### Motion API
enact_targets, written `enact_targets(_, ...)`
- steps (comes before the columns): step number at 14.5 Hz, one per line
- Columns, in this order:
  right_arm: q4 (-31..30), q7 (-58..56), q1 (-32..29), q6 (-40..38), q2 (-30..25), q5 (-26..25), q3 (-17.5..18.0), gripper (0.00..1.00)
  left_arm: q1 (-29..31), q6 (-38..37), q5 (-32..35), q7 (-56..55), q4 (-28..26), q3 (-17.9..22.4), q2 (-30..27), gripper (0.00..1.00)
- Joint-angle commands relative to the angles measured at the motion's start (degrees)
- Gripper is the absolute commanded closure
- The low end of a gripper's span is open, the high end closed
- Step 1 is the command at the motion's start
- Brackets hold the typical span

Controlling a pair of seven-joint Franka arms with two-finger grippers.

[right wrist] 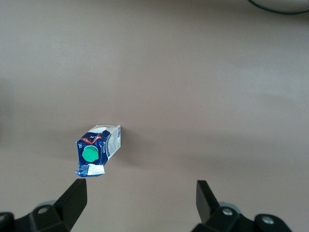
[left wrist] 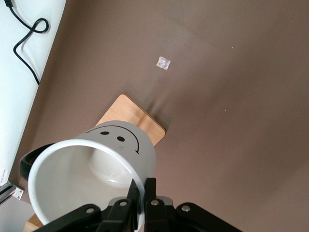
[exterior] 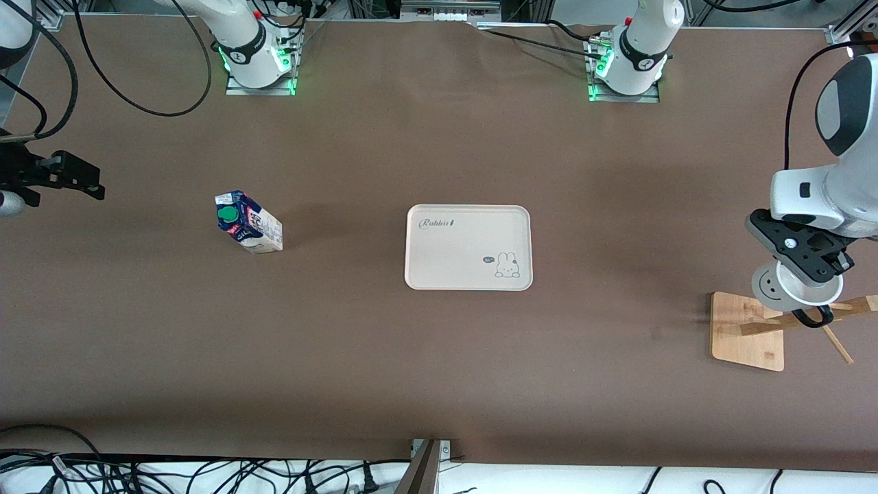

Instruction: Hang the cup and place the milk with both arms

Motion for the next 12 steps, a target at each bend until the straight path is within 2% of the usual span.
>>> enact_targets(1, 1.23, 0.07, -10.51, -0.78, -0.47, -0.27, 9.95, 0.00, 0.39, 0.44, -0.41, 3.36, -0.02, 0.66, -0.42, 1.00)
enact_targets(2, 1.23, 0.33, -18.93, -0.95, -1.44, -1.14, 18.90, 0.00, 0.39, 0.44, -0.50, 3.98, -0.02, 1.01, -0.42, 1.00)
enact_targets(3, 1.23, 0.50, -27.97, -0.61, -2.75, -4.20, 29.96, 0.00, 0.57, 0.44, -0.59, 4.42, -0.02, 1.10, -0.42, 1.00)
enact_targets(4, 0.97, 1.12, -35.98, -0.34, -4.24, -7.88, 39.20, 0.00, 0.91, 0.44, -0.68, 5.03, -0.02, 1.10, -0.42, 1.00)
enact_targets(5, 0.62, 2.60, -41.11, -0.34, -4.61, -9.92, 45.56, 0.00, 1.27, 0.53, -0.85, 5.74, -0.02, 1.10, -0.25, 1.00)
enact_targets(6, 0.53, 4.79, -42.03, -0.43, -4.87, -10.99, 47.62, 0.00, 1.53, 0.62, -1.03, 6.44, -0.02, 1.36, -0.07, 1.00)
enact_targets(12, 0.00, 7.36, -43.36, -0.08, -5.31, -11.08, 48.43, 0.00, 2.50, 3.16, -2.26, 8.82, -0.72, 3.21, 0.72, 1.00)
